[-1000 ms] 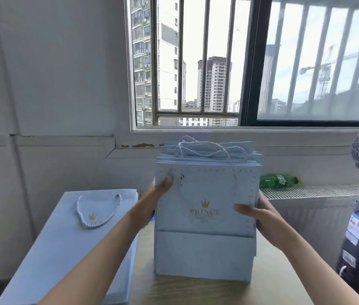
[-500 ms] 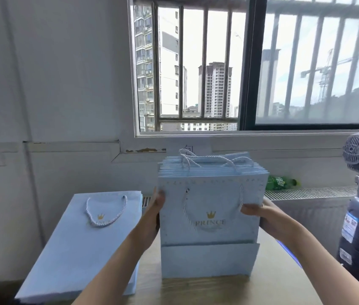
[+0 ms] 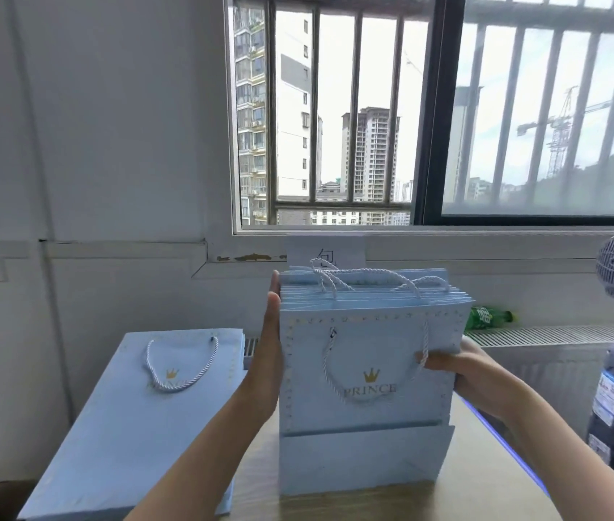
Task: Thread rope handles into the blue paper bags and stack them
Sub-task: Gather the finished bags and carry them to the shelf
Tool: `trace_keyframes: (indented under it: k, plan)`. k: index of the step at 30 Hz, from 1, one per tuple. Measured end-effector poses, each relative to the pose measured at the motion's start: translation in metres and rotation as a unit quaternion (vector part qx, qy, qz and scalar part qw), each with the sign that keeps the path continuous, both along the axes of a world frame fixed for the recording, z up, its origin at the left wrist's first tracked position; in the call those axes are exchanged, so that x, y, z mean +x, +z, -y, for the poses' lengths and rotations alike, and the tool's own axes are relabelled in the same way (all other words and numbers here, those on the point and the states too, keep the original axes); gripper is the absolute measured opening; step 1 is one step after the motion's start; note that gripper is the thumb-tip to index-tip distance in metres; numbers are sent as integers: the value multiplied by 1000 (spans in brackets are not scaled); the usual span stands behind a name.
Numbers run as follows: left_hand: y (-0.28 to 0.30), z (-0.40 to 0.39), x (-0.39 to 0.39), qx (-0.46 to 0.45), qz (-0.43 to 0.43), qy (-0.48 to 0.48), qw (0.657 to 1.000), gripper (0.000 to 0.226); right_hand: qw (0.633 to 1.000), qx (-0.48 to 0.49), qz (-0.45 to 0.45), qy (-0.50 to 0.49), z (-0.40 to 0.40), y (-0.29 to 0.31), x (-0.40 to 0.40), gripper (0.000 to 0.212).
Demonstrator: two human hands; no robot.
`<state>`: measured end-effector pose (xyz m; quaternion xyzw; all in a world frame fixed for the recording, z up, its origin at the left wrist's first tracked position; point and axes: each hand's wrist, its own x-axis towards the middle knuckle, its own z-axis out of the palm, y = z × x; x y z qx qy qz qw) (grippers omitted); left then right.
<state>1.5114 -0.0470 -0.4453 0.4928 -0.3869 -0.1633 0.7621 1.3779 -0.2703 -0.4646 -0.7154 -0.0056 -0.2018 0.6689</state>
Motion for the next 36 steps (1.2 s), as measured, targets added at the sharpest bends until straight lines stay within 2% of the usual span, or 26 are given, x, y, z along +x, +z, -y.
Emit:
trace_keyframes:
  k: [2,4,5,7,9,11,13,15,18,19,21,24,25,26,29,32,34,36]
  plan:
    - [0,2,-6,3,25,41,999,47,1000,10,9,-7,-1,-3,2,91]
    - [-5,1,-6,8,55,96,994,43,1000,13,25,-10,-3,-5,4,77]
    - [-7,-2,-8,6,84,117,990,49,999,14,35,-14,-4,-6,5,73]
    - [-11,-8,-15,9,170,154,973,66,998,15,51,-29,-5,-7,8,77]
    - [-14,-14,-28,27,276,188,942,72,997,12,62,-47,-6,-8,11,81]
    - [-22,-18,-38,55,387,239,889,64,995,8,69,-67,-5,-9,15,85]
    - [-30,-23,-44,47,450,260,853,50,994,4,71,-80,-4,-9,19,86]
    - [-34,-28,-51,7,452,229,862,43,994,-6,77,-82,-3,-9,20,84]
    - [-23,-29,-58,-10,354,184,917,34,993,-12,86,-75,-3,-9,17,88]
    - [-17,-27,-56,1,338,182,923,26,994,-12,88,-70,-4,-9,16,89]
    - [-5,-24,-52,22,388,198,900,26,994,-13,90,-61,-4,-10,15,88]
    - [0,-21,-44,81,552,217,801,43,995,-4,85,-47,-1,-10,15,69]
    - [2,-22,-42,113,574,219,781,50,996,0,83,-45,-1,-11,14,63]
    - [5,-23,-42,143,572,224,776,57,995,1,84,-45,-2,-11,14,65]
    - [14,-27,-40,199,526,228,795,70,995,13,87,-46,-4,-9,14,85]
    - [21,-28,-37,188,516,188,814,67,995,19,90,-34,-6,-8,12,83]
    - [28,-26,-36,178,546,160,803,70,995,22,91,-32,-6,-8,11,83]
    - [38,-24,-36,176,590,140,775,79,995,26,91,-31,-6,-8,11,82]
